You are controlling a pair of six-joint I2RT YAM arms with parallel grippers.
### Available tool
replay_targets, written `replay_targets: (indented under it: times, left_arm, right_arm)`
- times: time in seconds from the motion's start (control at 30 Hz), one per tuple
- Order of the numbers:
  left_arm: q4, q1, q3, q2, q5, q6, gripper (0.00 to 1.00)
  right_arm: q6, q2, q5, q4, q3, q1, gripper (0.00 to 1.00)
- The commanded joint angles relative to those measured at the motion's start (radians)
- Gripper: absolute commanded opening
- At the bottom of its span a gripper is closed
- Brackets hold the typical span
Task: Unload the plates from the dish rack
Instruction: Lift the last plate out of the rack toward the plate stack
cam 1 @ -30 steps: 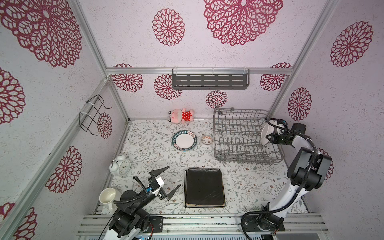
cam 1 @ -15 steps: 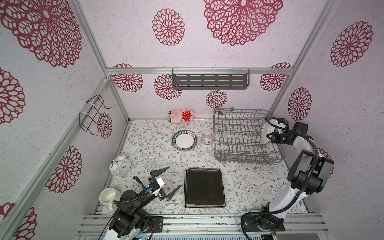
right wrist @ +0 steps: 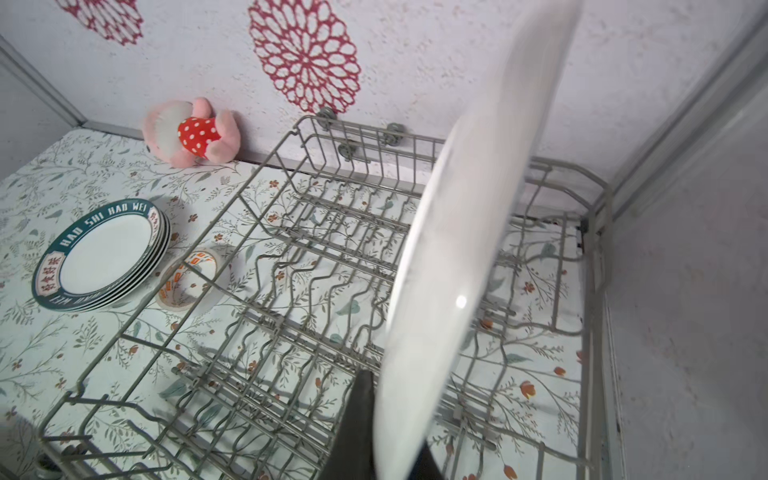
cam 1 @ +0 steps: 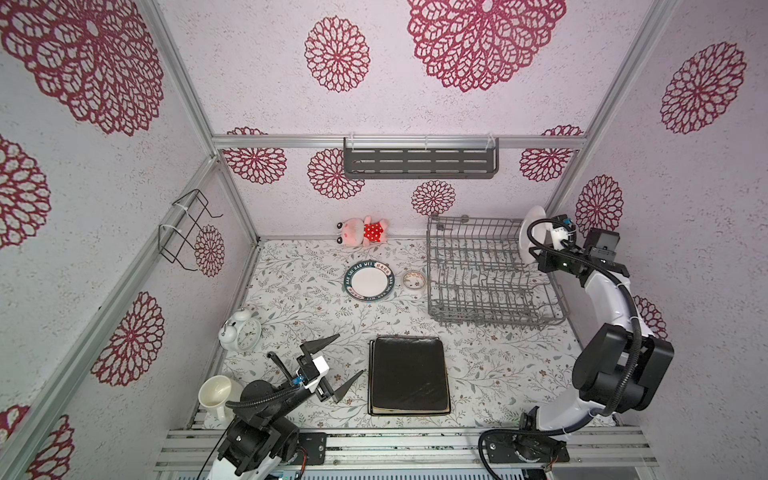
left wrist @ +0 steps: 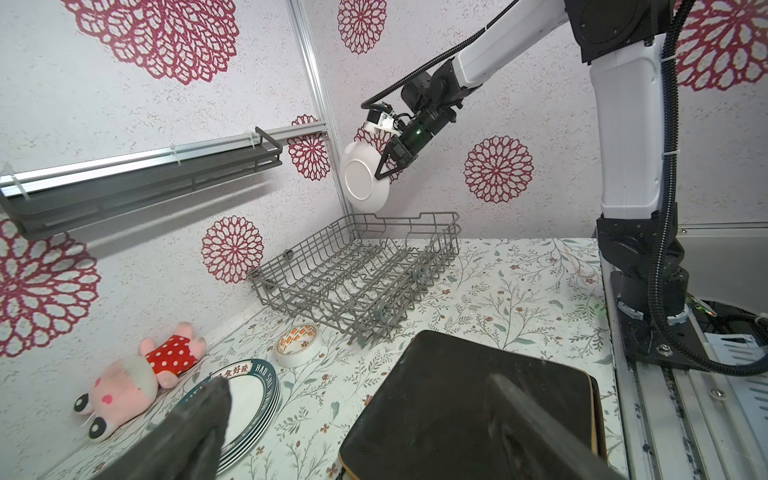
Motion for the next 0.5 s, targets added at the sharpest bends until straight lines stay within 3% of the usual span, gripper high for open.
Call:
replay_targets:
  times: [0.0,0.2,0.47]
  left_arm:
    - [-0.007,0.008,0.000,-0.009,0.010,0.006,0.97]
    - [-0.007,0.008,-0.001,-0.009,-0.004,0.012,0.97]
    - [0.002,0.008,-0.013,-0.009,-0.025,0.012,0.97]
  right_arm:
    - [-0.119,-0.089,0.065,-0.014,0.062,0.106,0.00]
    - [-0.267,-0.134,0.173,-0.063,0.094,0.318,0.00]
    - [-0.568,-0.122,0.504,-0.060,0.084,0.673,0.00]
